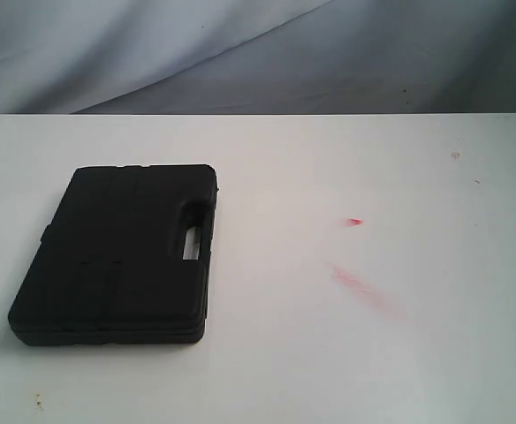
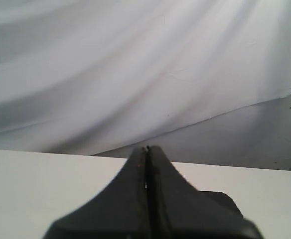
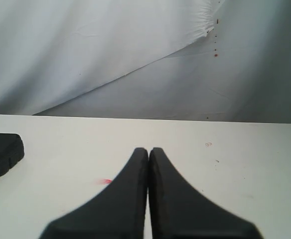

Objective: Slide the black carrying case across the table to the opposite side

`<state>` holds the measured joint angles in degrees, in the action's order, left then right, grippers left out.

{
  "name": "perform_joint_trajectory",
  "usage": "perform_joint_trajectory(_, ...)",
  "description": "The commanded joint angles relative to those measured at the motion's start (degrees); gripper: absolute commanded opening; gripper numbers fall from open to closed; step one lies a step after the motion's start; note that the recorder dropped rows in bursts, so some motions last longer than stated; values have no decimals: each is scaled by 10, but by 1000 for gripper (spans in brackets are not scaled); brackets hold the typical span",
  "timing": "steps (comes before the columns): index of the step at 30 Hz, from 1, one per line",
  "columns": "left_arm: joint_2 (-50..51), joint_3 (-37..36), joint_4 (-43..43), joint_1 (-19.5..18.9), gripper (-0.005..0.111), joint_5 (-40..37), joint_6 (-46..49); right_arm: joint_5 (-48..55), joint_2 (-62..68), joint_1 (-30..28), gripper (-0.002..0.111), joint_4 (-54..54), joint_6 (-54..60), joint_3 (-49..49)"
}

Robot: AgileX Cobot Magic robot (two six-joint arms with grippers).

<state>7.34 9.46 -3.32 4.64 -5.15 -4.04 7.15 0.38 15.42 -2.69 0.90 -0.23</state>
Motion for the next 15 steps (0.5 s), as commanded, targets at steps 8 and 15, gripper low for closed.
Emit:
perform_joint_trajectory(8,201,115,-165,-2,0,-129,1,-1,-4,-2,0,3,-1,2)
perform_joint_trajectory(15,323,197,-217,-2,0,-200,40,-1,-4,-2,0,3,-1,2)
